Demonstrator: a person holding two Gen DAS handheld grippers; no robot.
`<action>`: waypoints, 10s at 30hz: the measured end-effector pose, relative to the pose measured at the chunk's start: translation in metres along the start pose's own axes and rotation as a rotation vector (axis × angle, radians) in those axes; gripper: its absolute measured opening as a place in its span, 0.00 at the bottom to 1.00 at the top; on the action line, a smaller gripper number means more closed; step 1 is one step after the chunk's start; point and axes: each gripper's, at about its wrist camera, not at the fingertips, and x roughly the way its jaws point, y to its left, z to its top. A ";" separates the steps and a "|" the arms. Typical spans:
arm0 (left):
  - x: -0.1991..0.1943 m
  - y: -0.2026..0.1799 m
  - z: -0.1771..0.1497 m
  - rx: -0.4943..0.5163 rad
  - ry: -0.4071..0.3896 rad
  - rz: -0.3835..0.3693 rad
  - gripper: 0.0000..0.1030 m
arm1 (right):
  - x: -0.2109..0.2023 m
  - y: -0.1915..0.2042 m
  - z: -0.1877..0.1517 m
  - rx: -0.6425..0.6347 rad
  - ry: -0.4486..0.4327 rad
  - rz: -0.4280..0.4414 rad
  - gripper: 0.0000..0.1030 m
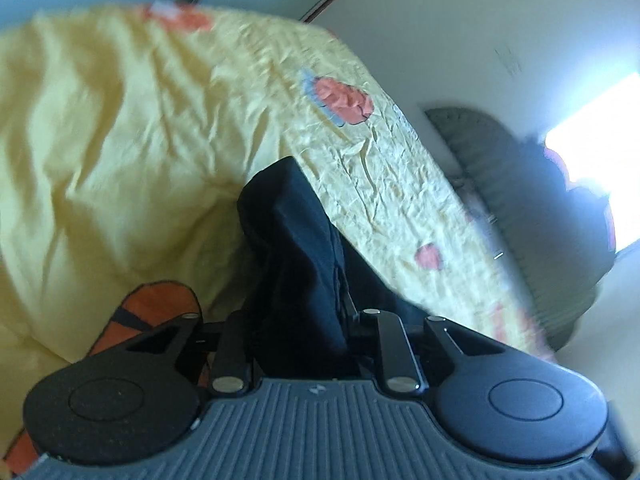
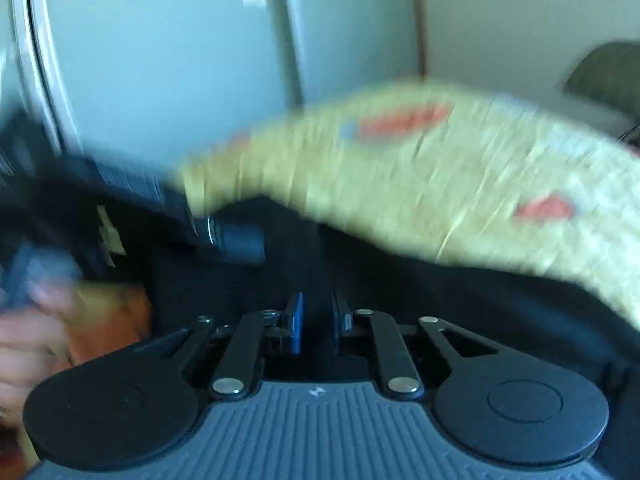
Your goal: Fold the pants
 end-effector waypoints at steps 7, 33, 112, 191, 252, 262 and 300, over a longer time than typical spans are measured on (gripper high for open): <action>-0.023 -0.052 -0.021 0.238 -0.110 0.051 0.20 | -0.035 -0.007 0.012 0.141 -0.166 0.066 0.14; -0.005 -0.247 -0.153 0.630 -0.147 -0.092 0.20 | -0.161 -0.117 -0.063 0.427 -0.417 0.004 0.14; 0.094 -0.353 -0.296 0.946 0.179 -0.224 0.47 | -0.241 -0.235 -0.201 0.765 -0.341 -0.342 0.14; 0.057 -0.244 -0.220 0.889 0.123 0.018 0.68 | -0.182 -0.241 -0.116 0.456 -0.159 -0.416 0.23; 0.124 -0.161 -0.112 0.397 0.526 -0.404 0.95 | -0.231 -0.294 -0.196 0.710 -0.158 0.125 0.97; 0.141 -0.158 -0.112 0.274 0.545 -0.483 0.77 | -0.201 -0.324 -0.175 0.737 -0.153 0.289 0.82; 0.139 -0.136 -0.008 0.463 0.187 -0.103 0.37 | -0.102 -0.289 -0.064 0.648 -0.160 -0.050 0.48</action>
